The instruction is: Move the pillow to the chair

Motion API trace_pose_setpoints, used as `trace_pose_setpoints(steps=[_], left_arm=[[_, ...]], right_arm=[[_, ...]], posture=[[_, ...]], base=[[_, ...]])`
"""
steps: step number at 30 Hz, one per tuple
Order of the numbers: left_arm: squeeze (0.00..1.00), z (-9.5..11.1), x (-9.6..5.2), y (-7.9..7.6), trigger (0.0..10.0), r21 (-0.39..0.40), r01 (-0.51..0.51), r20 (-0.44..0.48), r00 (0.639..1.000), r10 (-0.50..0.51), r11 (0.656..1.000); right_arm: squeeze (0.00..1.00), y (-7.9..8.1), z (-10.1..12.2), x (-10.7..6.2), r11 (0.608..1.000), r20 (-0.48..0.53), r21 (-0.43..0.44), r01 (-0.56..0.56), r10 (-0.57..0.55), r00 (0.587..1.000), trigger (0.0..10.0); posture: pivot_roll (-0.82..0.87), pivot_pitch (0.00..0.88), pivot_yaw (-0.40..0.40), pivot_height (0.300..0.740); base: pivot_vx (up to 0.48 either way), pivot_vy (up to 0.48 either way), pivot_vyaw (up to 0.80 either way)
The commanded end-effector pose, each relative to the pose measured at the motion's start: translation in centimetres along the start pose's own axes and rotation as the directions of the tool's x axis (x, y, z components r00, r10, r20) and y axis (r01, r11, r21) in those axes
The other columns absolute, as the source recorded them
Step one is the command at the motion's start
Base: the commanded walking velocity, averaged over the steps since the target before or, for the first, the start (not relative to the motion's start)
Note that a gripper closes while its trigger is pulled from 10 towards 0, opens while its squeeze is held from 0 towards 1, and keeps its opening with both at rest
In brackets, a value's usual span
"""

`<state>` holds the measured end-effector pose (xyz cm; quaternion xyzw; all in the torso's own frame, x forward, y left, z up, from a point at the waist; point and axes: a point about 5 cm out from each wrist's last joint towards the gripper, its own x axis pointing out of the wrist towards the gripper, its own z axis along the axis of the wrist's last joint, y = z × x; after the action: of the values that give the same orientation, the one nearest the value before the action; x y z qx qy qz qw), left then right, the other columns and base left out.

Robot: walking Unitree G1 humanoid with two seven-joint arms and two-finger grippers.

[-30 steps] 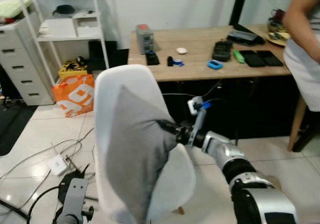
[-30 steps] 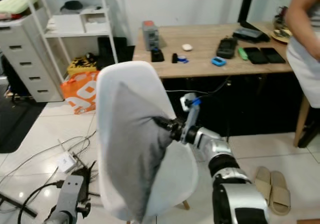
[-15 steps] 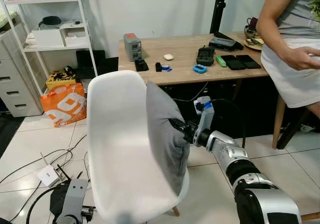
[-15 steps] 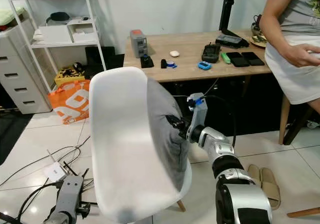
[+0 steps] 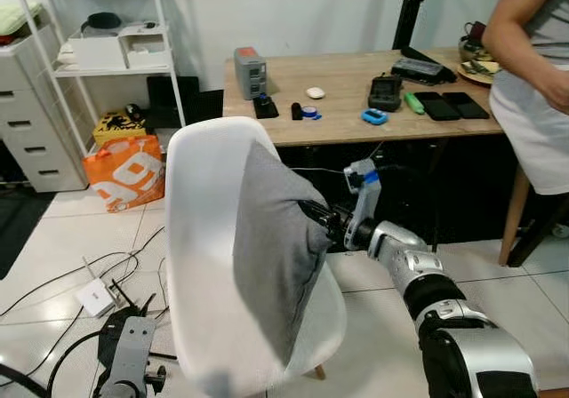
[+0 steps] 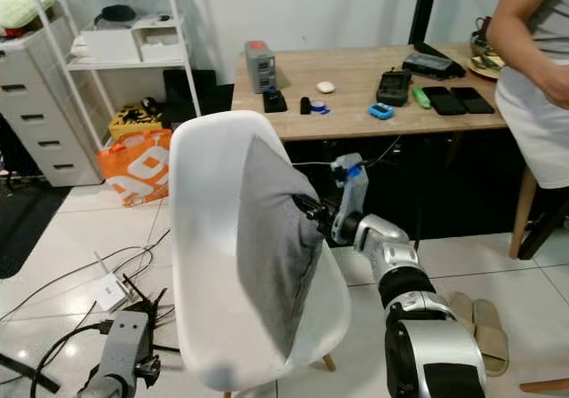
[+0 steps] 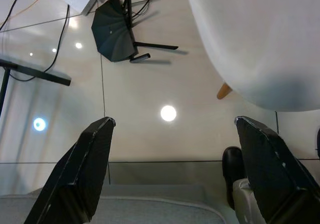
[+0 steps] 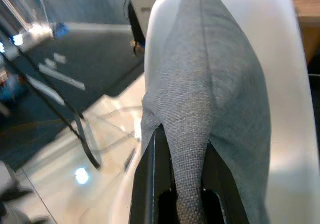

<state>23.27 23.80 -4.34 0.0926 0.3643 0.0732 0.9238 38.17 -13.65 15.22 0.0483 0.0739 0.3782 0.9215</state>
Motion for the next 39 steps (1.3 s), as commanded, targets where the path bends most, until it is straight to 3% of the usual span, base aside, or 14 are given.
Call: trace_pose_setpoints(steps=[1,5,12,13,16,18,20,21,23,28,31,34,36,39], left_arm=[[0.00,-0.7,-0.1,0.5,10.0,0.005,-0.004,-0.029,1.000,0.004,1.000],[0.00,-0.7,-0.1,0.5,10.0,0.011,-0.001,-0.031,1.000,0.001,1.000],[0.00,-0.8,-0.1,0.4,10.0,0.018,0.005,-0.033,0.999,-0.004,1.000],[0.00,-0.8,-0.2,0.4,10.0,0.019,0.006,-0.033,0.999,-0.005,1.000],[0.00,-0.8,-0.2,0.4,10.0,0.020,0.007,-0.035,0.999,-0.006,1.000],[0.00,-0.9,-0.2,0.4,10.0,0.022,0.009,-0.037,0.999,-0.008,1.000],[0.00,-0.9,-0.2,0.4,10.0,0.023,0.010,-0.038,0.999,-0.009,1.000],[0.00,-0.9,-0.2,0.4,10.0,0.023,0.010,-0.038,0.999,-0.009,1.000],[0.00,-1.0,-0.2,0.4,10.0,0.023,0.010,-0.040,0.999,-0.009,1.000],[0.00,-1.0,-0.2,0.5,10.0,0.024,0.010,-0.042,0.999,-0.009,1.000],[0.00,-1.0,-0.2,0.5,10.0,0.024,0.010,-0.043,0.999,-0.009,1.000],[0.00,-1.0,-0.2,0.5,10.0,0.021,0.008,-0.043,0.999,-0.007,1.000],[0.00,-1.0,-0.2,0.5,10.0,0.021,0.008,-0.043,0.999,-0.007,1.000],[0.00,-0.9,-0.2,0.5,10.0,0.020,0.007,-0.043,0.999,-0.006,1.000]], right_arm=[[0.00,0.0,1.2,0.1,0.995,0.020,-0.100,0.001,0.001,1.000,10.0],[0.00,-0.6,-1.0,-0.1,0.973,-0.110,-0.191,0.128,-0.151,0.982,10.0],[0.00,-1.9,-2.2,-1.0,0.929,-0.124,-0.196,0.315,-0.343,0.931,10.0],[0.00,-2.3,-2.4,-1.3,0.898,-0.145,-0.266,0.351,-0.397,0.906,10.0],[0.00,-2.7,-2.6,-1.7,0.874,-0.170,-0.304,0.378,-0.441,0.882,10.0],[0.00,-3.3,-3.6,-2.5,0.838,-0.265,-0.380,0.391,-0.504,0.822,10.0],[0.00,-3.4,-4.9,-3.0,0.854,-0.367,-0.337,0.397,-0.508,0.780,10.0],[0.00,-3.4,-4.9,-3.0,0.854,-0.367,-0.337,0.397,-0.508,0.780,10.0],[0.00,-3.3,-6.1,-3.4,0.869,-0.455,-0.236,0.435,-0.494,0.741,10.0],[0.00,-2.8,-7.2,-3.6,0.888,-0.535,-0.160,0.430,-0.444,0.719,10.0],[0.00,-2.6,-7.8,-3.8,0.897,-0.566,-0.148,0.416,-0.422,0.708,10.0],[0.00,-2.5,-9.7,-5.2,0.906,-0.648,-0.171,0.388,-0.400,0.648,10.0],[0.00,-2.5,-9.7,-5.2,0.906,-0.648,-0.171,0.388,-0.400,0.648,10.0],[0.00,-3.5,-10.1,-6.6,0.861,-0.631,-0.240,0.449,-0.489,0.602,10.0]], posture=[[-0.11,0.084,0.018,0.663],[-0.12,0.083,0.019,0.648],[-0.11,0.079,0.023,0.623],[-0.11,0.079,0.025,0.618],[-0.11,0.074,0.023,0.613],[-0.11,0.073,0.023,0.603],[-0.11,0.073,0.023,0.593],[-0.11,0.073,0.023,0.593],[-0.11,0.075,0.029,0.578],[-0.11,0.076,0.029,0.563],[-0.11,0.076,0.029,0.558],[-0.11,0.080,0.023,0.543],[-0.11,0.080,0.023,0.543],[-0.12,0.080,0.026,0.528]], base=[[0.000,0.000,0.00],[0.000,0.000,0.00],[0.000,0.000,0.00],[0.000,0.000,0.00],[0.000,0.000,0.00],[0.000,0.000,0.00],[0.000,0.000,0.00],[0.000,0.000,0.00],[0.000,0.000,0.00],[0.000,0.000,0.00],[0.000,0.000,0.00],[0.000,0.000,0.00],[0.000,0.000,0.00],[0.000,0.000,0.00]])
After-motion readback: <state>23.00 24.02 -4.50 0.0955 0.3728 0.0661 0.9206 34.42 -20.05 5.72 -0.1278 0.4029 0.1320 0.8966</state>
